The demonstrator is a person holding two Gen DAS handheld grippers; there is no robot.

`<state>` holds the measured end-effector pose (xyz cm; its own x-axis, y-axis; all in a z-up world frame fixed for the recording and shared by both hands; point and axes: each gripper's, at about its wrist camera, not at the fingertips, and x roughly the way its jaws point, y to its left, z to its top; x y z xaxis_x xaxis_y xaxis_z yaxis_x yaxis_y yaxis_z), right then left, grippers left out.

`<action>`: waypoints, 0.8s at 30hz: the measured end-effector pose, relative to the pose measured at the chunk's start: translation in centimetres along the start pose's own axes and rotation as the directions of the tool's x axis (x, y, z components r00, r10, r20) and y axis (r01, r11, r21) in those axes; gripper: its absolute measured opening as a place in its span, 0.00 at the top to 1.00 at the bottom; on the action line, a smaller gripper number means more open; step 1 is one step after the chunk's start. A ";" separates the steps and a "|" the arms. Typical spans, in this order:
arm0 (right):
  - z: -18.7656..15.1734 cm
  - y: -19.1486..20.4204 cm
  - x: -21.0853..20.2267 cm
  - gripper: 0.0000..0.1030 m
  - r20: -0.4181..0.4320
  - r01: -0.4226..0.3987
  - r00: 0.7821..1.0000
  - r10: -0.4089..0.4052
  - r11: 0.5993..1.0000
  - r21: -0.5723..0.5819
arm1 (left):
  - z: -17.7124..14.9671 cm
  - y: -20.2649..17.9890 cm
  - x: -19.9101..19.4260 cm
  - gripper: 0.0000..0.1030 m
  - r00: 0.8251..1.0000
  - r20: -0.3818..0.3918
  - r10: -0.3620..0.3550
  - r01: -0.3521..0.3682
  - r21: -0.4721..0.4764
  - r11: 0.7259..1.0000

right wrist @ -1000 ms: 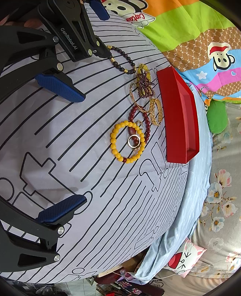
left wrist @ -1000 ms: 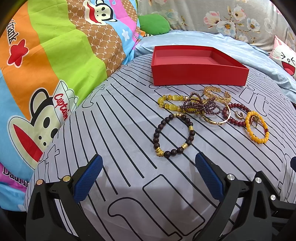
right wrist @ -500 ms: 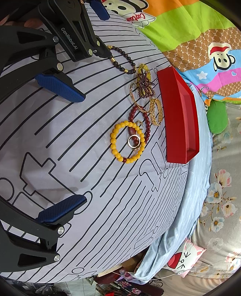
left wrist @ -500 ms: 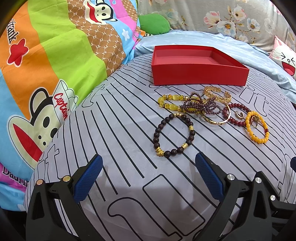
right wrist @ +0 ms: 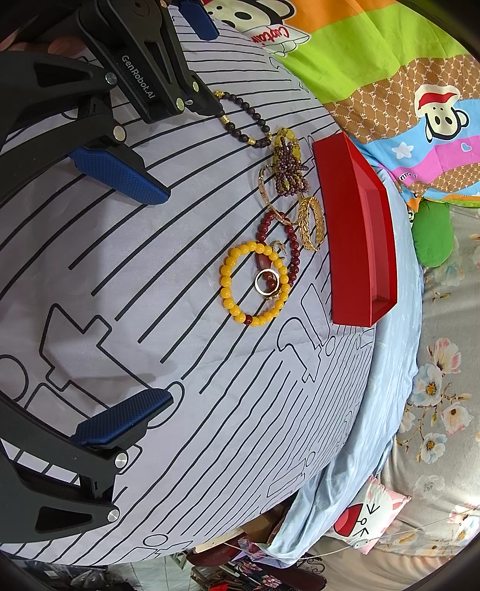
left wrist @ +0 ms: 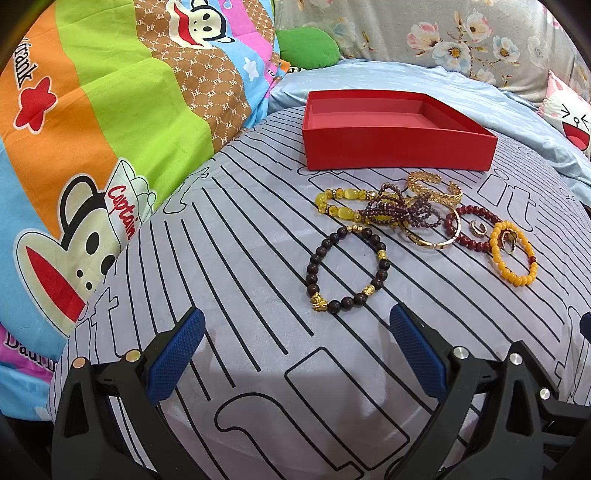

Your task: Organize jewelry

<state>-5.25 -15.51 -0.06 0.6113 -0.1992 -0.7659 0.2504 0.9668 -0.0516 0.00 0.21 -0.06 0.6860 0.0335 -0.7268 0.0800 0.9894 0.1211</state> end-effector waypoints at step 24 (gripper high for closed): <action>0.0 -0.3 -0.1 0.06 0.000 -0.009 1.000 0.009 1.000 0.014 | -0.2 1.7 0.0 0.07 0.999 0.003 -0.048 0.048 -0.065 0.997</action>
<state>-5.34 -15.80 0.01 0.6137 -0.1904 -0.7663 0.2555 0.9662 -0.0355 0.03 1.92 0.03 0.6835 -0.0144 -0.7298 0.0657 0.9970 0.0418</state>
